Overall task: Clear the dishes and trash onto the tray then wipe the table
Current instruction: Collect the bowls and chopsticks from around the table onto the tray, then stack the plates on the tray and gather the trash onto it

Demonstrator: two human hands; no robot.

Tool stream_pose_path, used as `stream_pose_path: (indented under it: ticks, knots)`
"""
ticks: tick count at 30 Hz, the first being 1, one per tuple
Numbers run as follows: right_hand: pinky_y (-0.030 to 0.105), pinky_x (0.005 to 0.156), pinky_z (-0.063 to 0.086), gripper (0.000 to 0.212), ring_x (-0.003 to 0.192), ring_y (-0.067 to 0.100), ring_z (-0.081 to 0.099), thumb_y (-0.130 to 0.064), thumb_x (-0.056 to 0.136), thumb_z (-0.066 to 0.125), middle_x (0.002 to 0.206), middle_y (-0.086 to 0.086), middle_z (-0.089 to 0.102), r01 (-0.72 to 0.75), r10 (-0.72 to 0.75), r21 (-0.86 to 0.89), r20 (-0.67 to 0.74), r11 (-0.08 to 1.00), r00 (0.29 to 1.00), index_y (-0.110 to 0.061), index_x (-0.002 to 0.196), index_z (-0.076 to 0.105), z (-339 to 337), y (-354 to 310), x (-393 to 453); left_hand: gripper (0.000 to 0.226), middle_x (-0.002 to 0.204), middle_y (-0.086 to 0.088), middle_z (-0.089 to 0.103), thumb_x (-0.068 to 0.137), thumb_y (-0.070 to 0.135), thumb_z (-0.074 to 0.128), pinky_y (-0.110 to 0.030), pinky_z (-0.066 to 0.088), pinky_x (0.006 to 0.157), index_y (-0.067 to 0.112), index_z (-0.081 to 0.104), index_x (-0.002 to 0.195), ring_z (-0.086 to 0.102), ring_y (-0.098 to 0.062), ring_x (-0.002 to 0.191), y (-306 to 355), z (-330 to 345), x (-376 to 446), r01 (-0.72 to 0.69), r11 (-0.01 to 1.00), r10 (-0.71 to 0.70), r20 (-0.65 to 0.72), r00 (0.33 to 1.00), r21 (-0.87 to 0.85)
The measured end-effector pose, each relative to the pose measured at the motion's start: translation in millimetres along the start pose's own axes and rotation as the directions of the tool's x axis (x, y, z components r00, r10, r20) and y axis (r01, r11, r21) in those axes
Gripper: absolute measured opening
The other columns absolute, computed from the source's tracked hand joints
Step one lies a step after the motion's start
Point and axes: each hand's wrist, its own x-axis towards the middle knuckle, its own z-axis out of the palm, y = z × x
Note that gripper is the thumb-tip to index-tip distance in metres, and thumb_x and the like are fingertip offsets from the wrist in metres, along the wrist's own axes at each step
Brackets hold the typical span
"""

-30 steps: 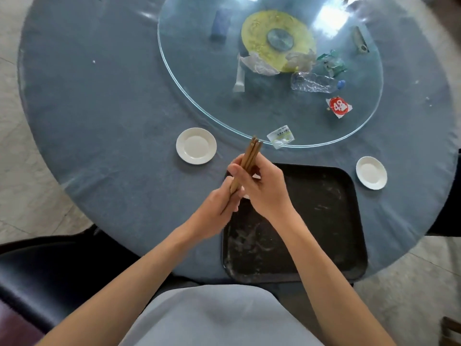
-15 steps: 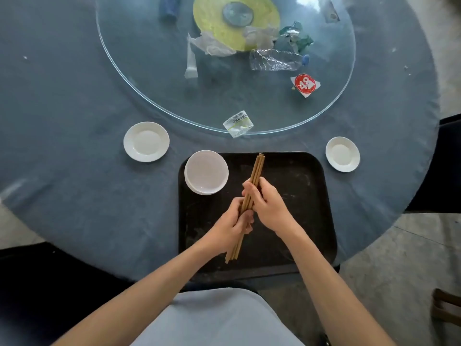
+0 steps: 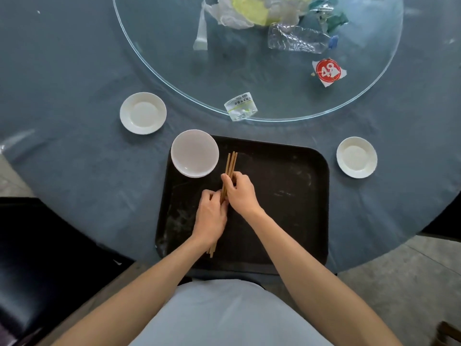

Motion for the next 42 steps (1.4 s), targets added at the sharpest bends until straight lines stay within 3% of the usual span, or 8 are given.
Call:
stream_pose_path:
  ticks: [4, 6, 9, 16, 21, 32, 38, 42]
  knots:
    - [0.033, 0.094, 0.059, 0.045, 0.102, 0.013, 0.065, -0.036, 0.107, 0.056, 0.135, 0.006, 0.052, 0.02, -0.02, 0.02, 0.015, 1.0, 1.0, -0.016, 0.147, 0.052, -4, 3, -9, 0.039, 0.124, -0.005, 0.053, 0.101, 0.017, 0.059, -0.03, 0.056, 0.093, 0.011, 0.057, 0.139, 0.059, -0.011, 0.103, -7, -4, -4, -0.002, 1.0, 0.002, -0.014, 1.0, 0.017]
    - [0.022, 0.087, 0.057, 0.056, 0.098, 0.008, 0.065, -0.033, 0.107, 0.056, 0.14, 0.003, 0.048, -0.005, 0.005, 0.015, 0.017, 1.0, 1.0, -0.016, 0.158, 0.039, -6, 7, -15, 0.045, 0.127, -0.006, 0.052, 0.101, 0.017, 0.06, -0.033, 0.055, 0.097, 0.011, 0.052, 0.145, 0.059, -0.014, 0.108, -11, -7, -5, 0.013, 1.0, -0.013, -0.011, 1.0, 0.021]
    - [0.011, 0.073, 0.05, 0.052, 0.093, 0.003, 0.064, -0.027, 0.107, 0.057, 0.139, 0.002, 0.051, 0.002, -0.002, 0.001, 0.003, 1.0, 1.0, -0.017, 0.156, 0.043, -7, 14, -25, 0.049, 0.13, -0.007, 0.054, 0.1, 0.017, 0.062, -0.031, 0.054, 0.097, 0.01, 0.05, 0.147, 0.061, -0.014, 0.109, -15, -11, -5, 0.041, 0.999, -0.041, -0.014, 0.999, -0.013]
    - [0.029, 0.091, 0.058, 0.044, 0.099, 0.008, 0.066, -0.021, 0.105, 0.058, 0.12, 0.0, 0.063, -0.012, 0.007, -0.057, -0.096, 0.998, 0.995, -0.024, 0.149, 0.051, 2, 24, -44, 0.045, 0.125, -0.002, 0.06, 0.1, 0.013, 0.061, -0.017, 0.05, 0.088, 0.014, 0.054, 0.144, 0.062, -0.006, 0.097, -25, -16, -4, 0.01, 0.997, -0.005, 0.06, 0.998, -0.08]
    - [0.024, 0.081, 0.058, 0.045, 0.1, 0.011, 0.068, -0.014, 0.104, 0.06, 0.119, 0.003, 0.064, -0.06, 0.06, 0.009, -0.092, 0.998, 0.994, -0.024, 0.147, 0.05, 8, 24, -43, 0.046, 0.118, 0.003, 0.059, 0.099, 0.014, 0.062, -0.006, 0.044, 0.073, 0.017, 0.054, 0.144, 0.06, 0.002, 0.089, -29, -15, -2, 0.0, 0.999, 0.005, 0.09, 0.996, -0.055]
    - [0.035, 0.098, 0.058, 0.04, 0.106, 0.012, 0.065, -0.011, 0.104, 0.06, 0.124, 0.003, 0.063, -0.053, 0.041, -0.067, -0.17, 0.996, 0.985, -0.019, 0.143, 0.055, 5, 21, -34, 0.047, 0.118, 0.004, 0.059, 0.101, 0.018, 0.058, -0.007, 0.041, 0.069, 0.017, 0.051, 0.147, 0.059, 0.0, 0.087, -30, -18, 3, 0.034, 0.999, -0.035, 0.084, 0.996, 0.012]
    - [0.025, 0.091, 0.053, 0.039, 0.105, 0.009, 0.063, -0.016, 0.104, 0.061, 0.124, 0.001, 0.065, -0.048, 0.044, -0.017, -0.178, 0.999, 0.983, -0.019, 0.143, 0.056, -8, 17, -33, 0.042, 0.119, 0.004, 0.06, 0.101, 0.021, 0.059, -0.013, 0.048, 0.079, 0.021, 0.055, 0.142, 0.06, -0.001, 0.091, -26, -32, 0, 0.025, 1.0, -0.025, 0.084, 0.996, 0.011]
    - [0.016, 0.084, 0.05, 0.033, 0.103, 0.006, 0.063, -0.019, 0.106, 0.056, 0.121, -0.001, 0.067, 0.083, -0.075, 0.026, -0.236, 0.996, 0.969, -0.018, 0.14, 0.059, -30, -13, -24, 0.03, 0.112, 0.007, 0.064, 0.097, 0.026, 0.064, -0.025, 0.057, 0.083, 0.023, 0.066, 0.127, 0.062, 0.0, 0.089, -23, -69, -1, -0.004, 1.0, 0.004, -0.048, 0.999, -0.004]
